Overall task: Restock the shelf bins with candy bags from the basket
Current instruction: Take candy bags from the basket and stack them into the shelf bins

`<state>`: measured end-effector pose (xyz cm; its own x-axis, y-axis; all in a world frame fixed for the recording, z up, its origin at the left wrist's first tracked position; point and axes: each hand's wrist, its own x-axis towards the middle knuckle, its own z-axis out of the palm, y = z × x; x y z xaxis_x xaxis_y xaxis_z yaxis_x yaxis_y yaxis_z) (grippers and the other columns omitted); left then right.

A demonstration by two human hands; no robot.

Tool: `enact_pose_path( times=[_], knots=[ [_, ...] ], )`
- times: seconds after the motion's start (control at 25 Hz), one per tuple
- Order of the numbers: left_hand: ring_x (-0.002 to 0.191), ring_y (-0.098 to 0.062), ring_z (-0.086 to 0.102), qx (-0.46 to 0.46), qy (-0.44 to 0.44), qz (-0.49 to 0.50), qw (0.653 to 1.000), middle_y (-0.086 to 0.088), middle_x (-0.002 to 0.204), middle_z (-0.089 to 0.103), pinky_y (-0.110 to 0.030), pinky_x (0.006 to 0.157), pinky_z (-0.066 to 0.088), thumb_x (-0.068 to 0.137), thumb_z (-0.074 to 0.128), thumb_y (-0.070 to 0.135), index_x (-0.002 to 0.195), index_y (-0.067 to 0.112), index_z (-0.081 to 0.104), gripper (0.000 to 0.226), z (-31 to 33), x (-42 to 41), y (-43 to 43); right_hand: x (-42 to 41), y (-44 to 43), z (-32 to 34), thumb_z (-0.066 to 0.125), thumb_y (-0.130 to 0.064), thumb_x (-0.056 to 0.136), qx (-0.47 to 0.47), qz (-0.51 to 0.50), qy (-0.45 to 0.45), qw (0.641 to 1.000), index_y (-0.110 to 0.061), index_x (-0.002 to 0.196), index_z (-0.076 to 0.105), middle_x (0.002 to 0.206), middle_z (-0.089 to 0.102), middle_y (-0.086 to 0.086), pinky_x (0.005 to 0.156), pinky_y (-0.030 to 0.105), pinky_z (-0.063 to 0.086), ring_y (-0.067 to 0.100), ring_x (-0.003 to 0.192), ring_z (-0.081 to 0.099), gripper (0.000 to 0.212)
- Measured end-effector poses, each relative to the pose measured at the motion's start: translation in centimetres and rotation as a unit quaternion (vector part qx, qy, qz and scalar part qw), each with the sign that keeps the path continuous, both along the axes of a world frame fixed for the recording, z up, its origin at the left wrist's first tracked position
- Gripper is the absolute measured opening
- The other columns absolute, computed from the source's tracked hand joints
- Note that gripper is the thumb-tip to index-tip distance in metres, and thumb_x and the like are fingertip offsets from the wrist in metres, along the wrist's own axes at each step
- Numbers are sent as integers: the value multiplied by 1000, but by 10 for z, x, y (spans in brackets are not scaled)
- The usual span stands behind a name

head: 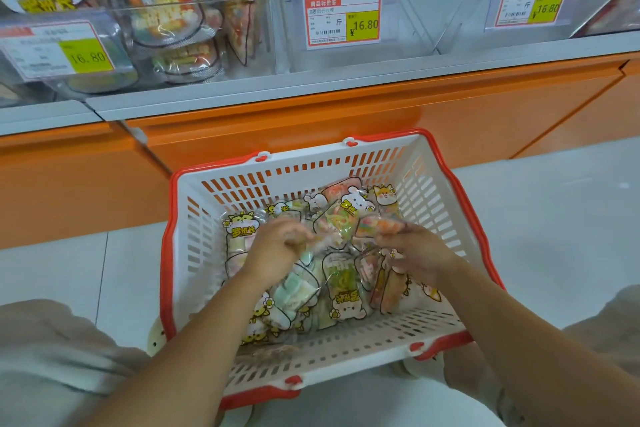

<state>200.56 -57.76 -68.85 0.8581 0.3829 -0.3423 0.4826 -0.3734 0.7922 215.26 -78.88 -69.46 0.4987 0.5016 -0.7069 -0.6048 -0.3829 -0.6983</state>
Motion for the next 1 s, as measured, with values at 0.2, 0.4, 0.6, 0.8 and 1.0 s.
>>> enact_pose_path(
  times=[0.2,0.4,0.6,0.8,1.0],
  knots=[
    [133,-20,45,61,112,-45,991,1,137,57,-37,112,30,95,51,7,110,24,72,31,17,2,-12,-10,10,8,64,3,87,58,63,-159,984,-12,105,74,113,70,0,87,19,48,13,113,61,26],
    [93,-23,71,-471,83,192,857,-13,111,71,-35,81,59,94,60,27,132,14,55,39,25,15,-27,-31,36,-6,62,20,75,84,200,-327,920,-26,96,77,138,51,4,111,43,36,21,133,43,52],
    [91,-20,69,-474,51,280,833,-11,132,61,-30,60,60,87,61,-8,149,15,34,72,1,13,-21,-13,42,-17,37,22,73,-44,124,-412,902,-12,116,63,136,48,-7,104,31,40,9,134,36,60],
    [89,-17,70,-449,35,292,844,-1,113,70,-28,59,56,87,57,-12,137,14,52,57,-9,5,-15,7,35,-38,64,-25,88,-341,97,-265,897,-15,147,27,141,43,12,100,43,45,34,126,46,70],
    [90,-22,67,-442,39,315,839,-12,118,66,-26,54,54,91,53,-9,137,12,47,51,-19,1,-7,1,33,-26,54,-31,95,-326,39,-274,904,-13,129,52,97,63,5,57,31,48,21,76,61,38]
  ],
)
